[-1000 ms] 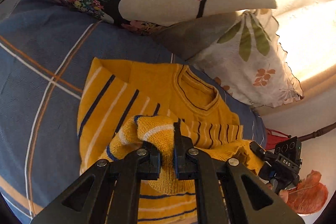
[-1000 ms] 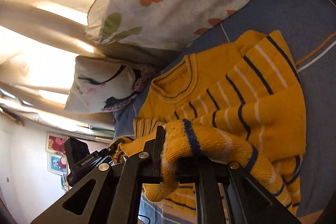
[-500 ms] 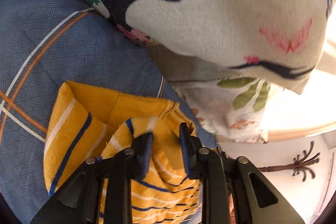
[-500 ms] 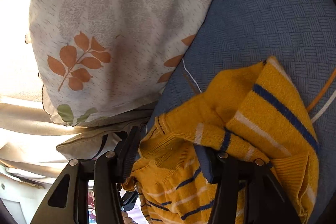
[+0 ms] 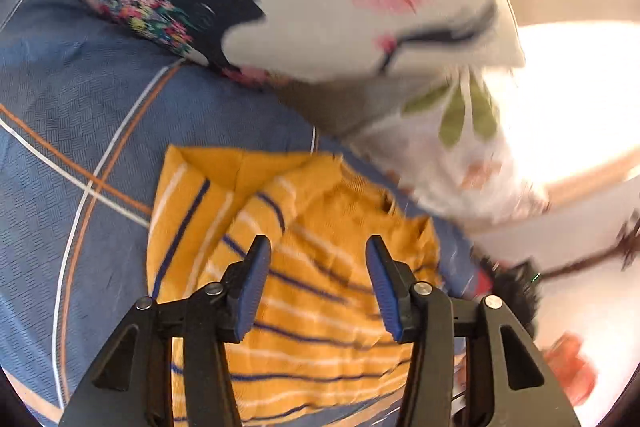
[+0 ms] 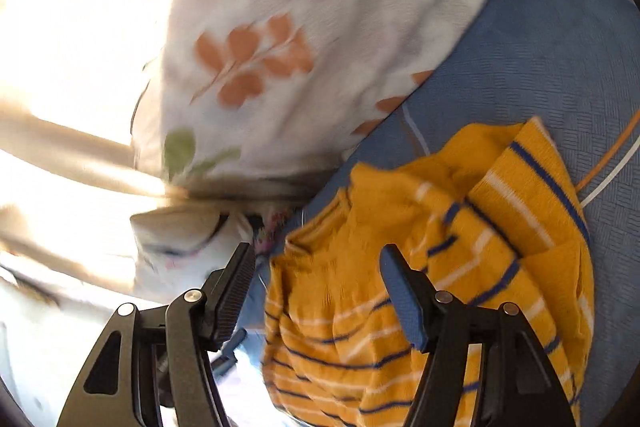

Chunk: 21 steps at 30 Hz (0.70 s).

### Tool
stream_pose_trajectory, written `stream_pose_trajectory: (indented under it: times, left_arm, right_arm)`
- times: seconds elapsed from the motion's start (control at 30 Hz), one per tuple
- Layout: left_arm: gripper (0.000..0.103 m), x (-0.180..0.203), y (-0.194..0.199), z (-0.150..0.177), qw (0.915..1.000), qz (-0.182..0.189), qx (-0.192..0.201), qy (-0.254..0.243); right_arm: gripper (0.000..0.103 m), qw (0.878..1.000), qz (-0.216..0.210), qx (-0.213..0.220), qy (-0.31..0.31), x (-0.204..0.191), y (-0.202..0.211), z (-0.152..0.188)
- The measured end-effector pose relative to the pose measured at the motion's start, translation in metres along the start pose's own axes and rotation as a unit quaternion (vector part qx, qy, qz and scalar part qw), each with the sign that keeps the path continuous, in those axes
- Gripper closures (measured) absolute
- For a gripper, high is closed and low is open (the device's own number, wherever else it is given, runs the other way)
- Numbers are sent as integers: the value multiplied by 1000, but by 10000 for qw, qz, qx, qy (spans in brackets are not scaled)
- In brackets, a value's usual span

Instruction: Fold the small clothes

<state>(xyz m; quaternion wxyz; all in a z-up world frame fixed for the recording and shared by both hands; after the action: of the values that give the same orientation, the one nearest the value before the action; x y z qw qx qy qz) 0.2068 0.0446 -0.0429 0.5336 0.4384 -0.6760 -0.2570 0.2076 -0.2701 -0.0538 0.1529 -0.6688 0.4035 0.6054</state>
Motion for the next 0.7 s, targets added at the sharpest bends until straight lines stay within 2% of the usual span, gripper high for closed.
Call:
stream_pose_trajectory:
  times: [0.07,0.13,0.2,0.27,0.3,0.37,0.5,0.6,0.7]
  left_arm:
    - [54,-2,-11,11,9991,-363,-51,-215]
    - [54,-15,-25,16,9976,-675,-163,-27]
    - [54,-33,-32,10,9942,-1061,-35,192]
    - [54,-52,-30,0,9831,-1797,249,251]
    - [54,-60,-28,-6,9781,-2029,365,281]
    - [55,-76,-23,-13,9715,-2288,428,454]
    - [55,-86,-2,-9,9764,-1999,536,621]
    - [54,-83,8,9,9822,-1718,479,592]
    - [52,-76,8,35,9843,-1684,387,375]
  right_arm:
    - [33,9980,251,-356,449,-7,-10,11]
    - [33,9921,711,-654,795,-3,-23,14]
    - [33,9836,1205,-815,1068,8,-36,6]
    - [35,9727,1785,-814,1243,25,-43,-10]
    - [38,9707,1911,-787,1224,33,-44,-19]
    - [41,9742,1861,-718,1052,38,-41,-31]
    - [37,9791,1612,-420,1170,14,-18,-31]
    - [37,9756,1511,-548,1498,-5,1,-14]
    - [37,9730,1398,-752,1673,-7,20,8]
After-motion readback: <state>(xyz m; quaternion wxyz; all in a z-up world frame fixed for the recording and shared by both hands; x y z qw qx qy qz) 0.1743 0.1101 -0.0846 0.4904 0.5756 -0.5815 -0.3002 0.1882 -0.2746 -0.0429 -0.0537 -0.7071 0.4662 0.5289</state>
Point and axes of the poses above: each gripper's, at about its wrist camera, not at the fingertips, and y roughly against the way its jaws point, x to its right, z to its underside, the point moved 5 cm from there along -y, roughly the way its jaws point, and after that the axes turned 11 degrees about -z, right-handed, at the moved point
